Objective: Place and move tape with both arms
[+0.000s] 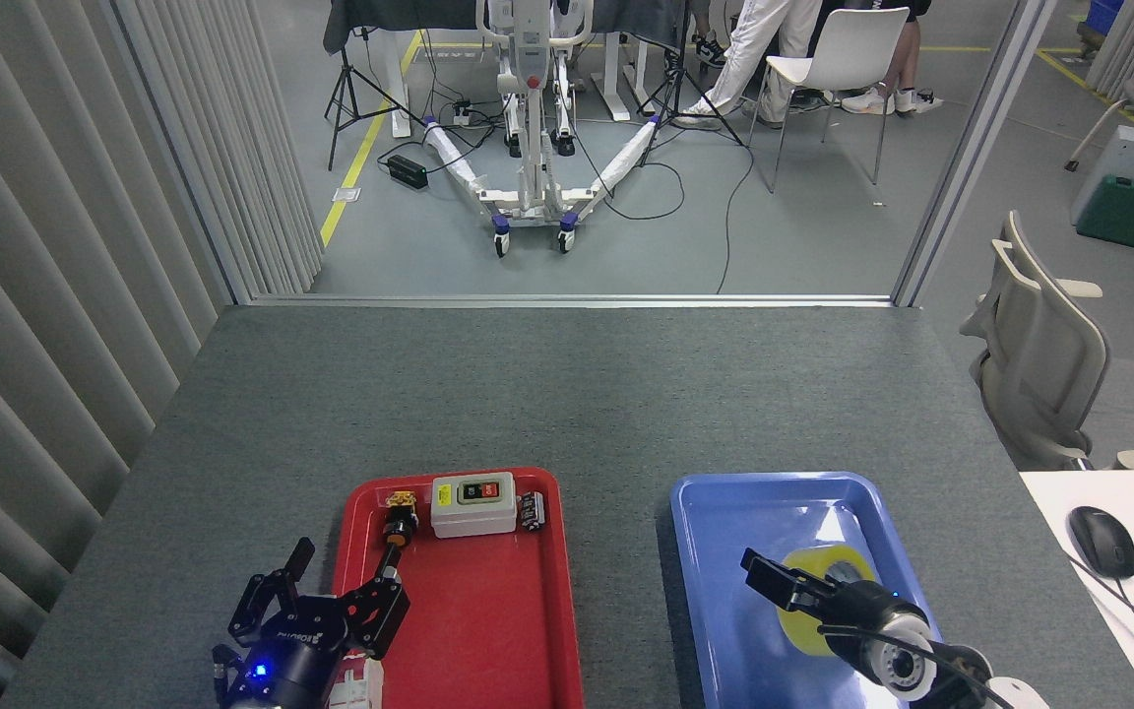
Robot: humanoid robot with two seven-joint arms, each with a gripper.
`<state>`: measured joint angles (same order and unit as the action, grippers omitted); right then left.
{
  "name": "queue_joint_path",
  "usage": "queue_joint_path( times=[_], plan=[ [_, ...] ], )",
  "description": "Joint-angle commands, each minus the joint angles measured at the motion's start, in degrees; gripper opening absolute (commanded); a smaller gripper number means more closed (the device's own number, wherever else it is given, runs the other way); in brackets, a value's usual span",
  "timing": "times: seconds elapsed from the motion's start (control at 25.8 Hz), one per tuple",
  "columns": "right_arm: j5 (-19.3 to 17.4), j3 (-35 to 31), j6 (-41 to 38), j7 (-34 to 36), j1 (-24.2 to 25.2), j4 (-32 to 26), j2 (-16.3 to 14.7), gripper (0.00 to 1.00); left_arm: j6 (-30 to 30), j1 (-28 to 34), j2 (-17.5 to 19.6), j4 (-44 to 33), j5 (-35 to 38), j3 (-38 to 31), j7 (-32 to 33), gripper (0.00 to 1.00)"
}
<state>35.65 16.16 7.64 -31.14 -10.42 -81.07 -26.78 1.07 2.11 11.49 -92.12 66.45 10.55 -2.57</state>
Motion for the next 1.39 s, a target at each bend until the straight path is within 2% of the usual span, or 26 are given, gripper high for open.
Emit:
queue_joint_path(
  times=[0.0, 0.15, 0.27, 0.35, 0.5, 0.62, 0.7, 0.81, 1.01, 1.2, 1.35],
  plan=[
    [0.4, 4.4, 2.1, 1.7, -4.5, 3.9, 1.3, 1.00, 0.0, 0.0, -0.1, 0.0, 0.0, 0.0, 0.0, 1.00],
    [0.6, 4.9, 1.4, 2.1, -3.9, 2.9, 1.0, 1.00, 0.0, -0.1, -0.2, 0.1, 0.0, 0.0, 0.0, 1.00],
    [1.5, 3.8, 1.1, 5.1, -0.6, -0.5, 0.2, 1.00, 0.0, -0.1, -0.2, 0.2, 0.0, 0.0, 0.0, 1.00],
    [2.5, 0.8, -0.9, 8.9, 2.2, -2.1, -1.0, 1.00, 0.0, -0.1, -0.2, 0.2, 0.0, 0.0, 0.0, 1.00],
    [8.3, -4.6, -8.5, 23.7, 9.2, -4.0, -1.6, 1.00, 0.0, -0.2, -0.1, 0.0, 0.1, 0.0, 0.0, 1.00],
    [15.8, -7.2, -9.0, 40.6, 13.4, -4.4, -0.9, 1.00, -0.8, -0.2, -0.1, -0.3, 0.0, -0.2, -0.4, 1.00],
    [19.3, -8.1, -8.6, 47.7, 15.1, -4.5, -0.6, 1.00, -2.1, -0.2, -0.1, -0.8, 0.0, -0.2, -2.3, 1.00],
    [23.0, -8.3, -6.8, 48.3, 15.4, -4.5, 0.1, 1.00, -5.5, -0.1, -0.1, -0.3, 0.0, -0.5, -5.2, 1.00],
    [26.5, -8.4, -5.5, 48.4, 15.4, -5.1, 0.6, 1.00, -5.9, 0.0, -0.2, 2.4, 1.7, -1.4, -4.9, 1.00],
    [26.7, -8.6, -5.4, 48.1, 15.6, -7.1, 0.3, 1.00, -4.9, 0.6, -2.5, 3.3, 12.6, -2.5, -5.4, 1.00],
    [26.7, -9.5, -5.7, 47.4, 16.7, -7.5, 0.6, 1.00, -3.7, 2.2, -6.0, 5.2, 13.9, -6.4, -5.5, 1.00]
  ],
)
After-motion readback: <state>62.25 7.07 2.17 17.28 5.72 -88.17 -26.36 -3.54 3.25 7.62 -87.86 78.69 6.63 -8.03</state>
